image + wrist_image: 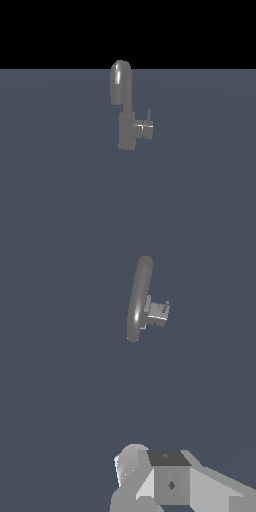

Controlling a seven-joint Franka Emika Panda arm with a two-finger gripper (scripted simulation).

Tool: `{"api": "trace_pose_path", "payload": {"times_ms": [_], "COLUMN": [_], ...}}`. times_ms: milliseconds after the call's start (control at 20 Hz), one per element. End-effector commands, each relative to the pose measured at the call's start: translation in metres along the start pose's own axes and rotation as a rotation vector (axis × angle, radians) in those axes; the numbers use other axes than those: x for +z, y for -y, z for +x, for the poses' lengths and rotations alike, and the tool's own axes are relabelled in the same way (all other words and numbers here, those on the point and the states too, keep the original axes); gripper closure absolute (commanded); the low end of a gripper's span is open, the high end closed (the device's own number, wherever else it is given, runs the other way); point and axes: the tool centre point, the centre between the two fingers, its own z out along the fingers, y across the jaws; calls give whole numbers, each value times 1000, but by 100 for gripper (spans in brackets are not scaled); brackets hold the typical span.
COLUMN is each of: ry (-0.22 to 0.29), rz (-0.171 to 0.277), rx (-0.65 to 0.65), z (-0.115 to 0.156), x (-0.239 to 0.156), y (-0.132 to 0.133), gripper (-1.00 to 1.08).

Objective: Turn on the faucet by rotating a designated handle.

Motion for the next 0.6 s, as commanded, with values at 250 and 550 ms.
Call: {"api": "trace_pose_path", "payload": {"times_ms": [250,550], "ry": [7,35], "rz": [9,43], "rx": [9,45], "z": [4,17], "x": [0,2], "y": [0,0], "gripper": [108,108]}}
